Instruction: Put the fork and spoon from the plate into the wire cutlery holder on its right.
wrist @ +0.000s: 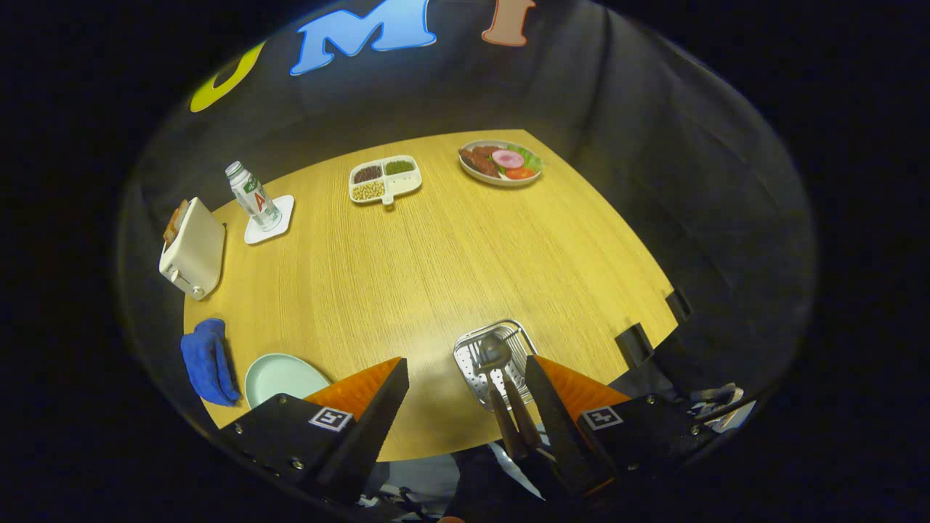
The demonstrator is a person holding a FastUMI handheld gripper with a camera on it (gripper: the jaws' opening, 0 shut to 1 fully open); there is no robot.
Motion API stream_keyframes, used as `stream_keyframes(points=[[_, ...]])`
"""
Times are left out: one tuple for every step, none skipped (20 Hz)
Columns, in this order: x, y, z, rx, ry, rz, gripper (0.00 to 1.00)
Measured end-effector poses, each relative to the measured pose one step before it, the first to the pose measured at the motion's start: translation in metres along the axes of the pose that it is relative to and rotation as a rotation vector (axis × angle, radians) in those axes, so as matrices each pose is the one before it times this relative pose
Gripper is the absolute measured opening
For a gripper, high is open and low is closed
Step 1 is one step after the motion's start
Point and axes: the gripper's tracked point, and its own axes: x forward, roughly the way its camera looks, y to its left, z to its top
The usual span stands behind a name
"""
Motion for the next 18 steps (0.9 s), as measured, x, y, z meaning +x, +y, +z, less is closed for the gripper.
stream_keyframes(points=[[-0.00512, -0.00025, 0.01229, -0.00842, -0.06481, -0.00152, 0.98], [-0.00637, 0.00077, 0.01407, -0.00769, -0.06916, 0.00495, 0.98], [-0.0059, 0.00214, 0.01583, -0.007, -0.07471, 0.00996, 0.98], [-0.00637, 0.00296, 0.01541, -0.00533, -0.07259, 0.01002, 0.98], [-0.00654, 0.00275, 0.01602, -0.00337, -0.0686, 0.01389, 0.98], [-0.0071, 0.00378, 0.01579, -0.002, -0.0704, 0.01465, 0.97], [-0.0064, 0.00378, 0.01813, 0.00072, -0.07338, 0.01658, 0.97], [-0.00756, 0.00474, 0.01871, 0.00474, -0.07268, 0.01509, 0.97], [-0.00559, 0.00475, 0.0166, 0.00894, -0.06593, 0.01485, 0.97], [-0.00544, 0.00374, 0.01539, 0.01303, -0.0521, 0.00969, 0.97], [-0.00455, 0.00381, 0.01315, 0.01278, -0.04591, 0.01424, 0.97], [-0.00444, 0.00369, 0.0125, 0.00647, -0.03993, 0.01193, 0.97], [-0.00302, 0.00295, 0.01208, -0.0035, -0.0356, 0.01426, 0.97], [-0.00428, 0.00302, 0.01138, -0.01402, -0.03226, 0.01178, 0.97], [-0.00448, 0.00306, 0.00937, -0.01777, -0.03, 0.01181, 0.97], [-0.00299, 0.00411, 0.00832, -0.01571, -0.02596, 0.01395, 0.97], [-0.00239, 0.00391, 0.00813, -0.00936, -0.02628, 0.01478, 0.97], [-0.00162, 0.00514, 0.00667, 0.00009, -0.02138, 0.01474, 0.97]])
